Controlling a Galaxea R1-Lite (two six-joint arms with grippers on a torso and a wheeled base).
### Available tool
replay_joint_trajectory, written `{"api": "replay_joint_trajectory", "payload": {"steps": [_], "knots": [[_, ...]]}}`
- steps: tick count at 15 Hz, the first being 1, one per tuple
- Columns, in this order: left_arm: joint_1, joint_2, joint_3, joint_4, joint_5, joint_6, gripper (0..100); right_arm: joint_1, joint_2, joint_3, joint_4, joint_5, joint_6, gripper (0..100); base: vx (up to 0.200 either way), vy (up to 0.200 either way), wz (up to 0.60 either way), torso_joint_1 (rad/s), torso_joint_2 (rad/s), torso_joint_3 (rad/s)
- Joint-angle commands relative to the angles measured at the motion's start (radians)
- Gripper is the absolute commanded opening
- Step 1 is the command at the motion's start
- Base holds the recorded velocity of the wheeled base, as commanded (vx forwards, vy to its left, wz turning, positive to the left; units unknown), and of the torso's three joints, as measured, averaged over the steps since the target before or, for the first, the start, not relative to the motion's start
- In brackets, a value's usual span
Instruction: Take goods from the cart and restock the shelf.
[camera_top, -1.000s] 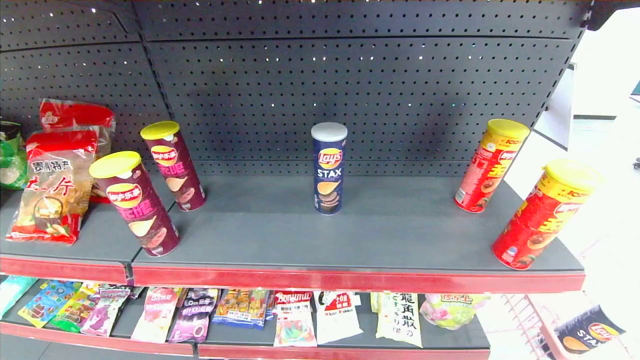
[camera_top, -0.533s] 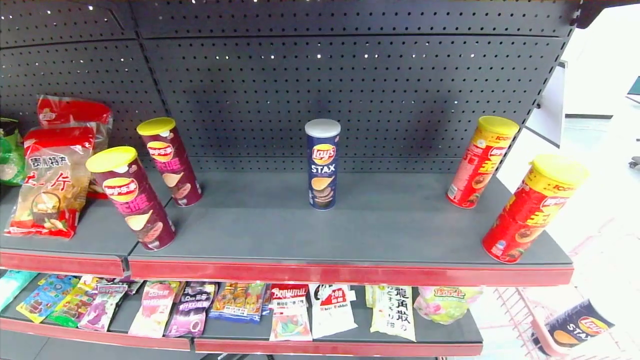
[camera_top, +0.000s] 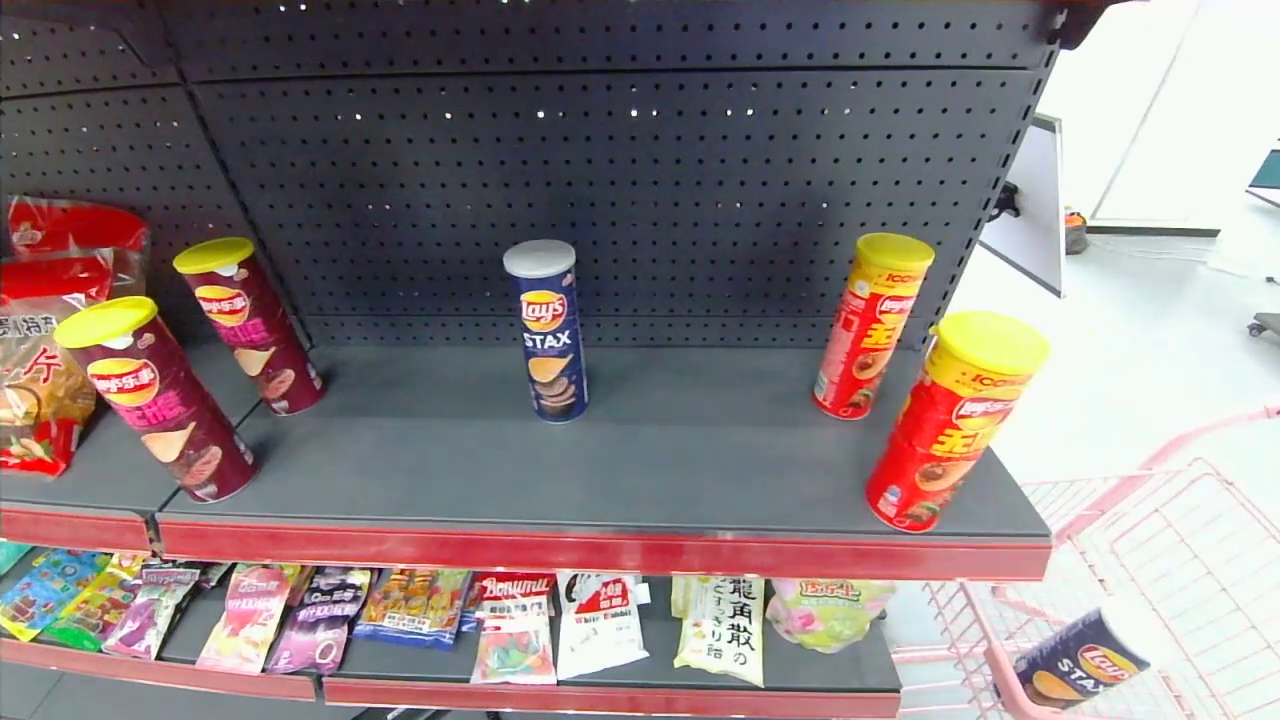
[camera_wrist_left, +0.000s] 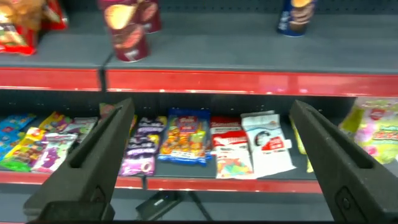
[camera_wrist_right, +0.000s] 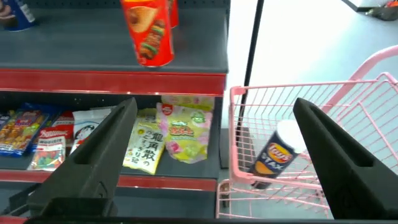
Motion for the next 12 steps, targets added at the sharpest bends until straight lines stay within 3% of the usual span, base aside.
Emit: {"api": "replay_joint_trajectory", "payload": {"steps": [1, 3, 7, 12], "knots": [[0.0, 0.001, 0.0, 0.0, 0.001, 0.0, 100, 0.0, 0.0, 0.0, 0.0, 0.0, -0.001, 100, 0.0, -0.2, 0.0, 0.007, 0.0, 0.002], [0.0, 0.001, 0.0, 0.0, 0.001, 0.0, 100, 0.0, 0.0, 0.0, 0.0, 0.0, 0.001, 100, 0.0, -0.2, 0.0, 0.0, 0.0, 0.005], [0.0, 0.001, 0.0, 0.0, 0.001, 0.0, 100, 0.0, 0.0, 0.0, 0.0, 0.002, 0.001, 100, 0.0, 0.0, 0.0, 0.0, 0.0, 0.0], [0.0, 0.001, 0.0, 0.0, 0.001, -0.002, 100, 0.0, 0.0, 0.0, 0.0, 0.0, 0.001, 100, 0.0, 0.0, -0.6, 0.001, 0.0, 0.002]]}}
